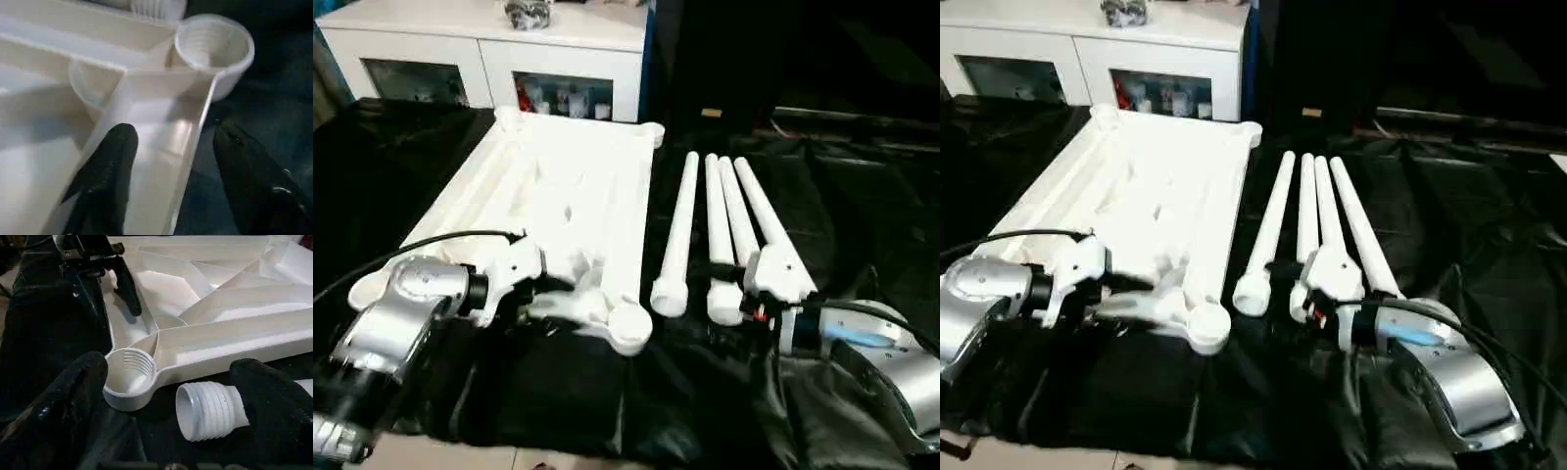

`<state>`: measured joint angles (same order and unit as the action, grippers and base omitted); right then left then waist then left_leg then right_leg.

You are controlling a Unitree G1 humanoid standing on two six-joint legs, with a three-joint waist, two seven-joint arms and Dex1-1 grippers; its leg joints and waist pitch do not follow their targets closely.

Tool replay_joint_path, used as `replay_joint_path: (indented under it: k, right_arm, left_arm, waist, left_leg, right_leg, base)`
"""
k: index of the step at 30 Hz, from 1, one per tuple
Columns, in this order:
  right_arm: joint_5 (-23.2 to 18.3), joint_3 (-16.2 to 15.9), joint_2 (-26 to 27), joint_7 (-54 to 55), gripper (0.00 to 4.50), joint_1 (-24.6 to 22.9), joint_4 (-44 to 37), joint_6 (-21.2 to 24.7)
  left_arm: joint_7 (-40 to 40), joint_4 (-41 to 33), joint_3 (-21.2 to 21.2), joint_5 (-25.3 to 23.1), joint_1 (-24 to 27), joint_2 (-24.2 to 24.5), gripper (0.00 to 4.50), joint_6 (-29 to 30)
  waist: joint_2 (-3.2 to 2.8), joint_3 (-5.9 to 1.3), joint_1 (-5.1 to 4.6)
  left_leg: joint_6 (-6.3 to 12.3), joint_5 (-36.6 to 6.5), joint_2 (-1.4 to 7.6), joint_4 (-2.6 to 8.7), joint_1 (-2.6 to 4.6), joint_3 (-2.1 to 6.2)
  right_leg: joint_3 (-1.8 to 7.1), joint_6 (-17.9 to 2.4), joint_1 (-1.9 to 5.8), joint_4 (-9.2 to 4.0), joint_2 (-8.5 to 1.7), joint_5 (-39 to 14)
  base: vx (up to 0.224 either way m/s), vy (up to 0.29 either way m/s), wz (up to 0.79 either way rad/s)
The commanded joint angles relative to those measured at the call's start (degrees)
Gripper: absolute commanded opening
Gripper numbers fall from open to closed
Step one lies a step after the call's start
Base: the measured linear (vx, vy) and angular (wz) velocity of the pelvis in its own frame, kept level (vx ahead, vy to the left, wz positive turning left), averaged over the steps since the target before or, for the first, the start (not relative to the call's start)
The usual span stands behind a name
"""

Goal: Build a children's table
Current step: Move table base

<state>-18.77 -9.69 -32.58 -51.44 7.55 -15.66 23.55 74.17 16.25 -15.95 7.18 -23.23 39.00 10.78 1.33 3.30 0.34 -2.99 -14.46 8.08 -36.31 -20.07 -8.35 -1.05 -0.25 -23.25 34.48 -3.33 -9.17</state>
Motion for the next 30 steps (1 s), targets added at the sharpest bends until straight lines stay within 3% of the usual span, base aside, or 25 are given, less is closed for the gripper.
replay_joint_path:
  k: [1, 3, 6, 7, 8, 13, 16, 20, 30]
  right_arm:
    - [0.18, -0.68, -0.77, -0.66, 4.50, 0.14, -1.35, 0.54]
    - [0.14, -0.78, -0.73, -0.75, 4.50, 0.11, -1.48, 0.69]
    - [0.11, -0.96, -0.61, -0.88, 4.50, 0.04, -1.72, 0.95]
    - [-0.06, -1.29, -0.74, -0.89, 4.50, 0.07, -1.84, 1.10]
    - [-0.13, -1.43, -0.78, -0.88, 4.50, 0.06, -1.95, 1.17]
    - [-0.16, -1.76, -0.60, -0.91, 4.50, -0.12, -2.29, 1.44]
    - [-0.11, -1.85, -0.48, -0.88, 4.50, -0.07, -2.28, 1.52]
    - [0.01, -1.95, -0.28, -0.75, 4.50, 0.14, -1.89, 1.38]
    - [0.11, -2.25, -0.04, -0.37, 4.50, 0.07, -2.02, 1.46]
  left_arm:
    - [2.09, 1.29, -1.66, -1.14, -1.78, 1.07, 2.49, -1.32]
    - [2.37, 1.94, -2.00, -1.48, -2.09, 1.12, 2.40, -1.83]
    - [2.88, 3.29, -2.31, -2.15, -2.69, 0.99, 2.23, -2.85]
    - [3.57, 4.76, -2.40, -2.64, -3.48, 0.60, 2.11, -3.69]
    - [3.87, 5.11, -2.42, -2.67, -3.71, 0.48, 2.03, -3.70]
    - [4.82, 5.70, -2.77, -2.43, -4.18, 0.35, 1.63, -3.53]
    - [5.17, 5.95, -3.05, -2.29, -4.18, 0.27, 1.45, -3.34]
    - [4.67, 5.66, -2.98, -2.40, -3.78, -0.30, 1.18, -3.04]
    - [1.96, 4.97, -2.34, -3.25, -2.20, -1.09, 0.44, -3.16]
  waist:
    - [-1.18, -3.81, 0.32]
    - [-1.24, -3.95, 0.44]
    - [-1.29, -3.86, 0.64]
    - [-1.35, -3.67, 0.78]
    - [-1.35, -3.67, 0.78]
    - [-1.63, -3.16, 1.50]
    - [-1.69, -3.19, 1.87]
    - [-1.67, -3.13, 2.12]
    - [-1.63, -3.33, 1.96]
  left_leg:
    - [2.57, -3.63, 4.20, 5.33, -0.14, 1.14]
    - [4.22, -0.11, 4.06, 5.01, -0.03, 0.93]
    - [5.28, 0.54, 4.23, 5.02, 0.02, 0.78]
    - [4.78, -1.59, 4.28, 5.15, 0.15, 0.67]
    - [4.78, -1.59, 4.28, 5.15, 0.15, 0.67]
    - [0.93, -8.94, 4.85, 5.67, 0.75, 0.03]
    - [0.18, -9.44, 4.98, 5.69, 1.03, -0.46]
    - [-0.77, -9.96, 4.98, 5.80, 0.62, -0.46]
    - [-0.19, -7.92, 4.99, 5.79, 0.23, -0.32]
  right_leg:
    - [2.27, -15.87, 2.89, -2.55, -4.53, -4.80]
    - [2.14, -17.40, 3.12, -2.13, -4.53, 0.27]
    - [2.00, -18.72, 3.46, -2.05, -4.71, 1.94]
    - [2.01, -18.35, 3.41, -2.43, -4.70, -1.44]
    - [2.01, -18.35, 3.41, -2.43, -4.70, -1.44]
    - [2.06, -16.20, 2.92, -3.39, -4.80, -12.52]
    - [1.96, -15.51, 2.65, -3.49, -4.68, -13.21]
    - [1.84, -14.33, 2.90, -3.49, -4.71, -15.31]
    - [1.71, -13.57, 3.00, -3.43, -4.71, -14.97]
  base:
    - [0.067, 0.004, 0.00]
    - [0.064, 0.004, 0.01]
    - [0.020, 0.000, 0.01]
    - [0.000, 0.000, 0.00]
    - [0.000, 0.000, 0.00]
    - [0.000, 0.000, 0.00]
    - [0.000, 0.000, 0.00]
    - [0.000, 0.000, 0.00]
    - [0.000, 0.000, 0.00]
